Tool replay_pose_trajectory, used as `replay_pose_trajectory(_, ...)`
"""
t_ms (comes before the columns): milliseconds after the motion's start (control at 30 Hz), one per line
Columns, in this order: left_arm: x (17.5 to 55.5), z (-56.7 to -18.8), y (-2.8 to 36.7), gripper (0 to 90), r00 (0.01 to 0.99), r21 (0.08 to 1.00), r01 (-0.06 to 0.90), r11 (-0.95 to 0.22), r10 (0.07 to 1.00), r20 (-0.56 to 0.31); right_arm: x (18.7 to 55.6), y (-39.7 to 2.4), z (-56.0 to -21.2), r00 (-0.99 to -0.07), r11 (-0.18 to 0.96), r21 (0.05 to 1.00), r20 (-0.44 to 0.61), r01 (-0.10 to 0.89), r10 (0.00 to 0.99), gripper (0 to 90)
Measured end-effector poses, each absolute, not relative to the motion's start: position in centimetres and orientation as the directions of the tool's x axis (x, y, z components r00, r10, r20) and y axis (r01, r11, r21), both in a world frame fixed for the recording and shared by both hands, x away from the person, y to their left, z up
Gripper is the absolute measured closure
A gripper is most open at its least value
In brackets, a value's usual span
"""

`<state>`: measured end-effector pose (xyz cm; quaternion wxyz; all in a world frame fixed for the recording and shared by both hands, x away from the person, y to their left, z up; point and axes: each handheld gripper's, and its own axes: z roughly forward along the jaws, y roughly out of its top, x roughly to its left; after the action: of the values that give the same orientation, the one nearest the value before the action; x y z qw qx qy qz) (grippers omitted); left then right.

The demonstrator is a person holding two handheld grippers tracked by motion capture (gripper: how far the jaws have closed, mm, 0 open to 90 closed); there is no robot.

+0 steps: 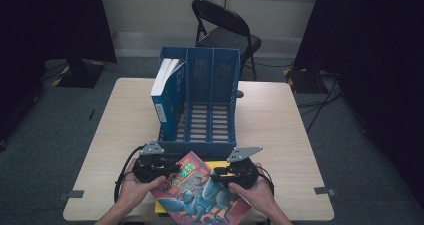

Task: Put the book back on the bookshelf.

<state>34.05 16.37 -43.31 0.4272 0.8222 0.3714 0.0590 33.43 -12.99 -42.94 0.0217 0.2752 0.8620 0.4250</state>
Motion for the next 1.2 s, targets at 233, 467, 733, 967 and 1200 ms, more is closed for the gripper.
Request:
replay_pose_trajectory(233,34.9,-43.1,14.6,72.0,0.741,0.742,0.538,-0.4,0.644,-0.19,32.4,-14.0,-43.0,-0.829,0.467,0.744,0.206,0.478,0.52,69.7)
replay_pose_trajectory(467,35.9,-42.9,12.6,75.1,0.753,0.746,0.513,-0.425,0.641,-0.153,31.5,-14.4,-42.9,-0.824,0.467,0.742,0.198,0.48,0.531,68.7)
replay_pose_trajectory(733,35.9,-43.0,13.7,72.4,0.74,0.732,0.56,-0.389,0.633,-0.229,33.5,-13.1,-43.2,-0.833,0.47,0.745,0.203,0.473,0.515,58.1)
replay_pose_trajectory(967,33.3,-42.9,17.8,62.9,0.717,0.734,0.569,-0.371,0.66,-0.222,34.1,-12.9,-43.4,-0.819,0.446,0.739,0.247,0.505,0.518,62.6)
replay_pose_trajectory(1200,30.3,-42.9,21.1,59.2,0.701,0.735,0.58,-0.351,0.674,-0.232,34.1,-12.9,-43.4,-0.812,0.442,0.735,0.25,0.514,0.528,63.9)
